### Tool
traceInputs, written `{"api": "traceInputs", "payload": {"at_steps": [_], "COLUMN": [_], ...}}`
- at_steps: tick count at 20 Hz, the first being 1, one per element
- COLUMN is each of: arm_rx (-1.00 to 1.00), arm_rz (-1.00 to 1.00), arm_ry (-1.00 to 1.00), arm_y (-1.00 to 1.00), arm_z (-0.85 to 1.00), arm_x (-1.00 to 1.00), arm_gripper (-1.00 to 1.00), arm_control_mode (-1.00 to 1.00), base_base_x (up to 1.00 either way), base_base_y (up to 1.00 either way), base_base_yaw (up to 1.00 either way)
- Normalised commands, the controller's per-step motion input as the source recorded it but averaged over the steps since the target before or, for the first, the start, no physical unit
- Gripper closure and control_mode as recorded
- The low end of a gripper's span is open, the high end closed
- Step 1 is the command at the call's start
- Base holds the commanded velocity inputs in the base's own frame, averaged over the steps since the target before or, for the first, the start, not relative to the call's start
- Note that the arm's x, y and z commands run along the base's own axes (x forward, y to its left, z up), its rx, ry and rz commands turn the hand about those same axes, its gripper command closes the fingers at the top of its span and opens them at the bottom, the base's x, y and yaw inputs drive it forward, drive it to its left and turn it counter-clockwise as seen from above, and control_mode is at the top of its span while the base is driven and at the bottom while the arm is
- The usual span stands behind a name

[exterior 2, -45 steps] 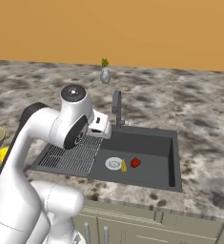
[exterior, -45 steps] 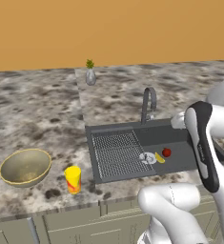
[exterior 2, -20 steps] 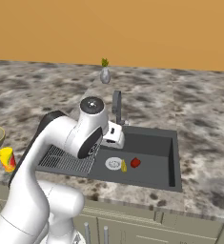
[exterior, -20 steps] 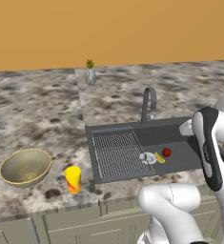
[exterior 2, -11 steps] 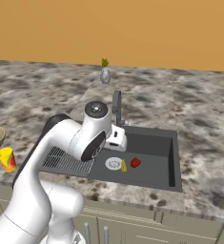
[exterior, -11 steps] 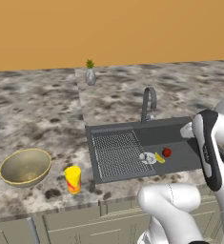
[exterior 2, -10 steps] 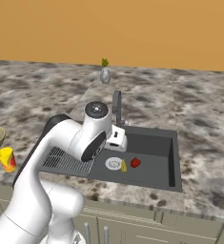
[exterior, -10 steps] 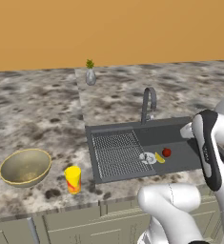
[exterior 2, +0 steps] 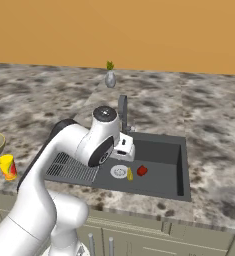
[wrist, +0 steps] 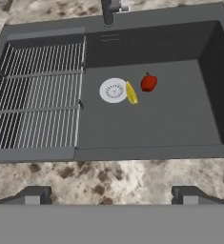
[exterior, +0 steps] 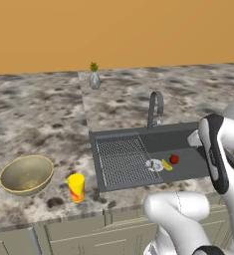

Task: Remove the lemon wedge and bell pepper from the sink. Then move the bowl and cup from the counter to the sink for washing.

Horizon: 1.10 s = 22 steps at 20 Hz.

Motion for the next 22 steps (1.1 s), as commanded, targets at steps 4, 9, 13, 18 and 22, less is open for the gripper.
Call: {"api": "traceInputs", "payload": {"at_steps": [4, 9, 13, 18, 22], "arm_rx": [0.0, 0.0, 0.0, 0.0, 0.0], "arm_rz": [0.0, 0.01, 0.02, 0.0, 0.0], "arm_ry": [0.0, -0.01, -0.05, -0.02, 0.0], "arm_y": [-0.1, -0.03, 0.0, 0.01, 0.0], "arm_z": [-0.08, -0.12, -0.14, -0.14, -0.13], "arm_x": [0.0, 0.0, 0.0, 0.07, 0.11], "arm_gripper": [-1.0, -1.0, -1.0, -1.0, -1.0], "arm_control_mode": [-1.0, -1.0, -1.0, -1.0, -1.0], "base_base_x": [0.0, 0.0, 0.0, 0.0, 0.0], "base_base_y": [0.0, 0.0, 0.0, 0.0, 0.0], "base_base_yaw": [0.0, 0.0, 0.0, 0.0, 0.0]}}
